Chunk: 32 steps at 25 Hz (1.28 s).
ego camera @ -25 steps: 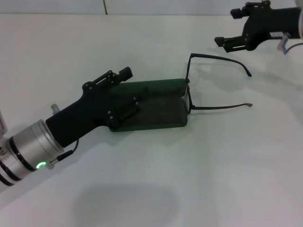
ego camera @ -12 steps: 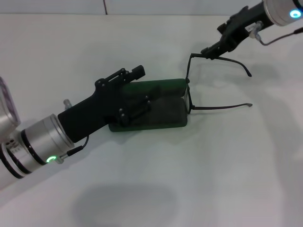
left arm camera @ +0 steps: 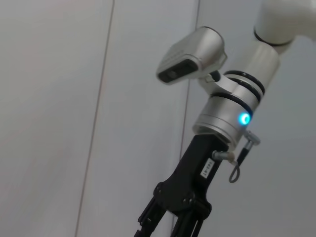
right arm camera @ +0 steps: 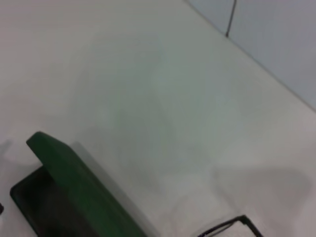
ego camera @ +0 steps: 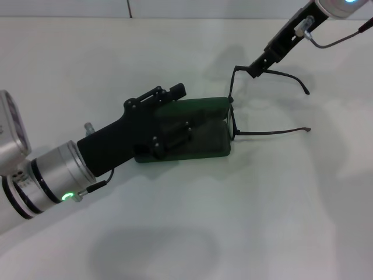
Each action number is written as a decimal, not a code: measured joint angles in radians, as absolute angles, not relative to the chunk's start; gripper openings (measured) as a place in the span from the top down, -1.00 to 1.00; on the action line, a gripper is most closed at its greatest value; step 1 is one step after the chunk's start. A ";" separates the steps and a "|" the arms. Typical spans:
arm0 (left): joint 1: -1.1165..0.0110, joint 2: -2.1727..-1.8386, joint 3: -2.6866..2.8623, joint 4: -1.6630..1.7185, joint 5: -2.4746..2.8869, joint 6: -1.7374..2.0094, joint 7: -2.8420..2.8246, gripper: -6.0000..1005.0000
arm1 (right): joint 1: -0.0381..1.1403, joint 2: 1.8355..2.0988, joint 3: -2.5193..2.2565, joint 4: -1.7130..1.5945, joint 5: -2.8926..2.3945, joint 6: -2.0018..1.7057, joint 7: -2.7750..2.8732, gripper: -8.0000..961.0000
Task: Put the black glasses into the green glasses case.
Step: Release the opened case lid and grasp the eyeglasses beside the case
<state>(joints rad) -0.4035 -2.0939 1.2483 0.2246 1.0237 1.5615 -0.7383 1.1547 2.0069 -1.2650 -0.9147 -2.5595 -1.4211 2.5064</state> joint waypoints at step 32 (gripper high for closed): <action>-0.406 -2.094 1.285 0.224 1.043 1.571 -0.738 -0.31 | 0.878 2.026 -1.553 -1.122 -2.580 -1.000 2.183 -0.64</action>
